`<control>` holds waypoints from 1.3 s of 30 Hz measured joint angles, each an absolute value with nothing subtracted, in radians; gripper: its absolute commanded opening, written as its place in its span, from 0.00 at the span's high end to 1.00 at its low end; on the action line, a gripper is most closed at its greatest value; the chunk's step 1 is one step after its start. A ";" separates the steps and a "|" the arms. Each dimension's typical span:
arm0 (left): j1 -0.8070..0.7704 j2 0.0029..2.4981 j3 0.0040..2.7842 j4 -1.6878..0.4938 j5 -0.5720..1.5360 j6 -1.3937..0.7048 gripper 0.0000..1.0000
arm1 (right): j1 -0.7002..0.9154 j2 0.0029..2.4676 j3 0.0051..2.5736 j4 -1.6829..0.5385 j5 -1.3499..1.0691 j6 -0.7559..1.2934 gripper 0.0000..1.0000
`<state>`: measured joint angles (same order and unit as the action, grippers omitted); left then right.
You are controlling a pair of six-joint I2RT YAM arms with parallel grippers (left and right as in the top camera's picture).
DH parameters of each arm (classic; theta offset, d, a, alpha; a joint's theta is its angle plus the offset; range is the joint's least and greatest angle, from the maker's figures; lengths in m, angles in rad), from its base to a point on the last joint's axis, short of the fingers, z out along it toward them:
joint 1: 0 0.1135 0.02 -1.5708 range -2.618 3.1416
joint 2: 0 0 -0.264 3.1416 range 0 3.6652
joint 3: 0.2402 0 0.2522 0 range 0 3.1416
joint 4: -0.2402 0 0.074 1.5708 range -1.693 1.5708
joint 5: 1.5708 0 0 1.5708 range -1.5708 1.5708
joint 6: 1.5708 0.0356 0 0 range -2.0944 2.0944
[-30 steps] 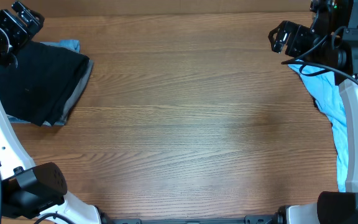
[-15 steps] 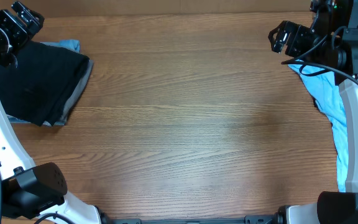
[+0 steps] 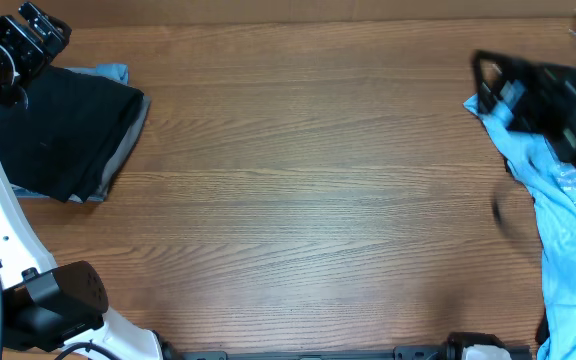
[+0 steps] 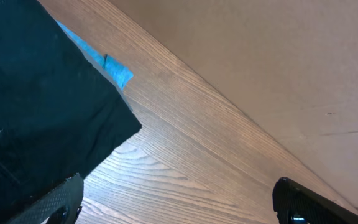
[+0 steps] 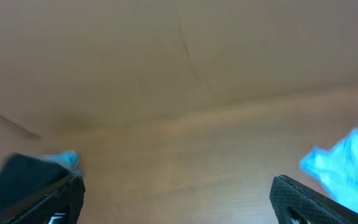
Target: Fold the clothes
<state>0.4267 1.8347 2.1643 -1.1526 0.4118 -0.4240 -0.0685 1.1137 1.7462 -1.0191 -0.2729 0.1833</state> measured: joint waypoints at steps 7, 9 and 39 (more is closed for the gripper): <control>0.427 1.835 2.164 -1.153 0.412 -0.424 0.00 | -0.015 0.688 1.760 -1.030 -0.274 0.183 0.00; 0.427 1.835 2.164 -1.154 0.412 -0.424 0.00 | -0.012 0.614 1.762 -1.087 -0.274 0.182 0.00; 0.427 1.835 2.164 -1.153 0.412 -0.424 0.00 | 0.087 0.036 0.459 -0.236 -0.274 0.234 0.00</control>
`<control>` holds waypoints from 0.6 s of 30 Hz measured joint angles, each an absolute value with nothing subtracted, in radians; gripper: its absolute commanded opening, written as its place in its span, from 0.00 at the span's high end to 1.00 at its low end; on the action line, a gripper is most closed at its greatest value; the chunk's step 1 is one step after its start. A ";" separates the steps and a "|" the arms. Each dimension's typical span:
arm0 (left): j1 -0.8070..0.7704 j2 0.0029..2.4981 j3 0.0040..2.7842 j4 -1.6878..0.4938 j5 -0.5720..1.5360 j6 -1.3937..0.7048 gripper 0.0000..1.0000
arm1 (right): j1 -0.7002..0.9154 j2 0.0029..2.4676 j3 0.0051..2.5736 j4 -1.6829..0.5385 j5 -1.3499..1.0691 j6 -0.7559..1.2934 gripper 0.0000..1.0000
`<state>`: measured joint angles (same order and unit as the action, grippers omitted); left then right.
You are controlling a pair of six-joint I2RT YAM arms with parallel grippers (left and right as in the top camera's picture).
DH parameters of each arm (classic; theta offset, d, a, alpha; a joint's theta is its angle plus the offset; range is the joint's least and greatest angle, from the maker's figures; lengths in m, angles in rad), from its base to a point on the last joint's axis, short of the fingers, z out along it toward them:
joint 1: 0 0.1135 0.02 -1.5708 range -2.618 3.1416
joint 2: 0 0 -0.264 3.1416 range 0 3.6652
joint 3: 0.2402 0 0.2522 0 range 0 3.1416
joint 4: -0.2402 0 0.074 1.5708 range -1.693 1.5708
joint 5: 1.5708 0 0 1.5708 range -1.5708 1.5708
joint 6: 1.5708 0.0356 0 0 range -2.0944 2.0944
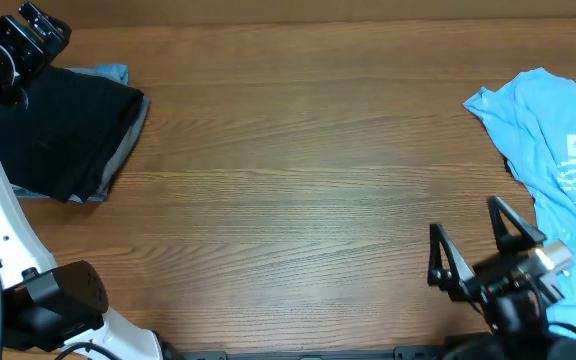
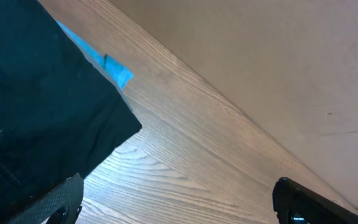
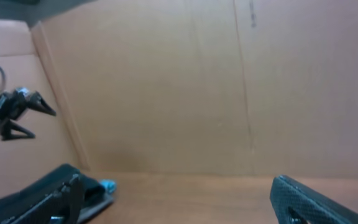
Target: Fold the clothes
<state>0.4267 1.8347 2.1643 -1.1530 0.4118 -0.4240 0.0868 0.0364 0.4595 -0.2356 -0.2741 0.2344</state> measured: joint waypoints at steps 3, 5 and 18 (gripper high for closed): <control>0.427 1.835 2.164 -1.153 0.411 -0.424 0.00 | 0.087 0.035 0.342 -0.110 -0.273 0.255 0.00; 0.427 1.835 2.164 -1.153 0.411 -0.424 0.00 | 0.087 0.035 0.284 -0.061 -0.273 0.265 0.00; 0.427 1.835 2.164 -1.153 0.411 -0.424 0.00 | 0.136 0.015 0.134 0.083 -0.202 0.284 0.00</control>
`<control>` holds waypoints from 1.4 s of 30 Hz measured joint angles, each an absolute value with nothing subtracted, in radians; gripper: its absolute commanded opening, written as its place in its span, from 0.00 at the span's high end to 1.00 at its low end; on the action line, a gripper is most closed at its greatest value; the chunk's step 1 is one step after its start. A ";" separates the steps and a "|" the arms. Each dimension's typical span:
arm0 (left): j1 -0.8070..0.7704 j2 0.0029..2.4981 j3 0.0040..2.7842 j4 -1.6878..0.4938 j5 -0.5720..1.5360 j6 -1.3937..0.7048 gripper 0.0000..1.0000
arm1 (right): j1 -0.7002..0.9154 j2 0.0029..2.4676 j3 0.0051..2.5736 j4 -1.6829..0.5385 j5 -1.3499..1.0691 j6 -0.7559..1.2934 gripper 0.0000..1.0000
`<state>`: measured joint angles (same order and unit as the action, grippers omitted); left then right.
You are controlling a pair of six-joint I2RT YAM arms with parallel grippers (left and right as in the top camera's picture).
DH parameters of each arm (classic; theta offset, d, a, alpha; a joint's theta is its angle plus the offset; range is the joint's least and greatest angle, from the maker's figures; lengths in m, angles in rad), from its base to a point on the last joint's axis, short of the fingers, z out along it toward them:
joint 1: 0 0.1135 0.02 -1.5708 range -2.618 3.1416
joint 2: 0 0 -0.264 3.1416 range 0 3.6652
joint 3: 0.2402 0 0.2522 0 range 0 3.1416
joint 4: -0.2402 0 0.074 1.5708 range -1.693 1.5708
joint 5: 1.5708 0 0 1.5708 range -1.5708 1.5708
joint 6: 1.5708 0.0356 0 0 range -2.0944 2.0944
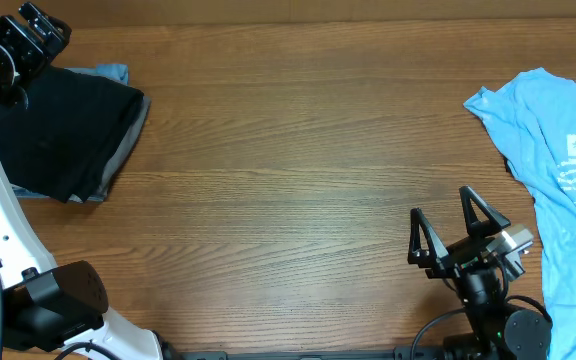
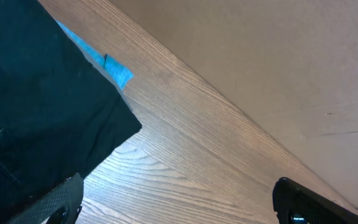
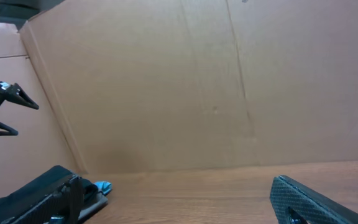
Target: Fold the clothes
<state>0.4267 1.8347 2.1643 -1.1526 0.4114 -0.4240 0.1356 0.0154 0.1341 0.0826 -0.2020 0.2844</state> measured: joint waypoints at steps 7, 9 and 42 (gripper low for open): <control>0.427 1.835 2.164 -1.153 0.412 -0.424 0.00 | 0.139 0.015 0.052 0.060 -0.190 0.287 0.00; 0.427 1.835 2.164 -1.153 0.411 -0.424 0.00 | 0.139 0.015 0.038 0.060 -0.173 0.287 0.00; 0.427 1.835 2.164 -1.153 0.411 -0.424 0.00 | 0.139 0.015 0.019 -0.079 -0.085 0.287 0.00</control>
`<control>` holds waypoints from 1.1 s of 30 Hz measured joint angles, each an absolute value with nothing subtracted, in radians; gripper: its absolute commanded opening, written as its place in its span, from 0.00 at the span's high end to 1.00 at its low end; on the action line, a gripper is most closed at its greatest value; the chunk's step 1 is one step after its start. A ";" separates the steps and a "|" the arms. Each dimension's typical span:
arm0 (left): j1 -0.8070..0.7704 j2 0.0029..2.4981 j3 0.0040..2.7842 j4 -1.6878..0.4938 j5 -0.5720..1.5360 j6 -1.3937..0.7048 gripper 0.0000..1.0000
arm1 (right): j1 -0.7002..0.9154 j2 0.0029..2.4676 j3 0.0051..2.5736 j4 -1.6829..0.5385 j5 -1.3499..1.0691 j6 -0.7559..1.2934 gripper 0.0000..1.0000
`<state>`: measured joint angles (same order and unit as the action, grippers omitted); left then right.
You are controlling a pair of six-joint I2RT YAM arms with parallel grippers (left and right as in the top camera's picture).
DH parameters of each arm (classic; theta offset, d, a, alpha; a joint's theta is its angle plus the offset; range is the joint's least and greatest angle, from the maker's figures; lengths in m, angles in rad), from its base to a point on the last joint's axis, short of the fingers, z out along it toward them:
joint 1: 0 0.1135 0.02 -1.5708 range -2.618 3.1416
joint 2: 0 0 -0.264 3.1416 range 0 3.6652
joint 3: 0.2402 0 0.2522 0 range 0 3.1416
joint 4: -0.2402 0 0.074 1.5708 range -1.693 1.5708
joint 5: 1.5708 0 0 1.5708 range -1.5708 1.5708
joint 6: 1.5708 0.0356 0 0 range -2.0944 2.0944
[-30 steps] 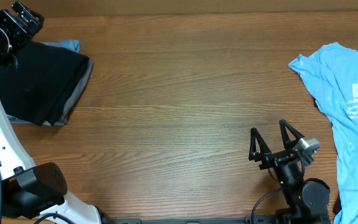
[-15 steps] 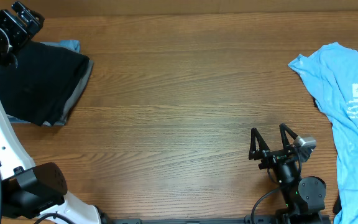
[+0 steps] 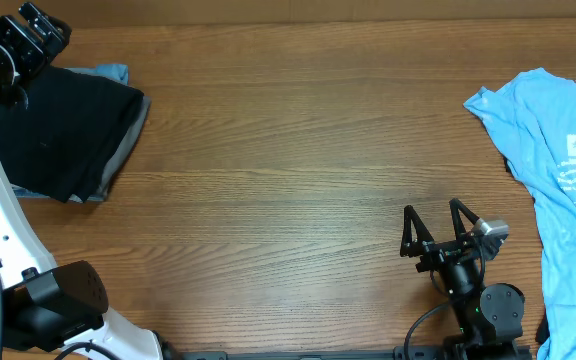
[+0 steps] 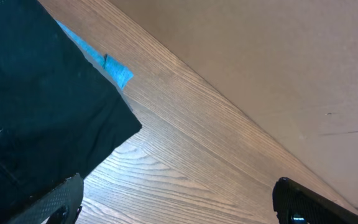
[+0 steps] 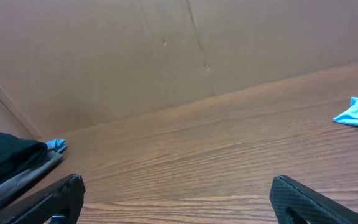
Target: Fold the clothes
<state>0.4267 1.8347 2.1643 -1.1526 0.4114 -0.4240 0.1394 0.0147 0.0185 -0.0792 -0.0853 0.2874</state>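
A light blue T-shirt (image 3: 566, 170) with white print lies spread and unfolded at the table's right edge; its corner shows in the right wrist view. A folded black garment (image 3: 58, 135) rests at the far left on something blue, and it fills the left side (image 4: 36, 112) of the left wrist view. My left gripper (image 3: 30, 35) is open above that pile's back edge, holding nothing. My right gripper (image 3: 438, 228) stands open low over bare table near the front, left of the T-shirt.
A brown cardboard wall (image 5: 166, 56) runs along the back of the wooden table (image 3: 298, 170). The left arm's white base (image 3: 8, 270) stands at the front left corner.
My right gripper has moved a little further toward the front edge and tilted down, now facing the tabletop. The left gripper and both garments are unchanged.
My right gripper was at the back right over the blue T-shirt, which looked bunched. Then it stood open at the front of the table with the shirt lying spread. It has since settled lower by the front edge. The left gripper stayed over the black pile.
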 measured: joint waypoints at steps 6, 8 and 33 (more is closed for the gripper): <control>0.421 1.813 2.158 -1.153 0.410 -0.424 0.00 | 0.139 0.015 0.019 -0.079 -0.085 0.287 0.00; 0.405 1.769 2.152 -1.153 0.407 -0.424 0.00 | 0.139 0.015 0.019 -0.080 -0.085 0.287 0.00; -0.099 0.383 0.704 -0.637 0.132 -0.428 0.00 | 0.139 0.011 0.019 -0.082 -0.078 0.288 0.00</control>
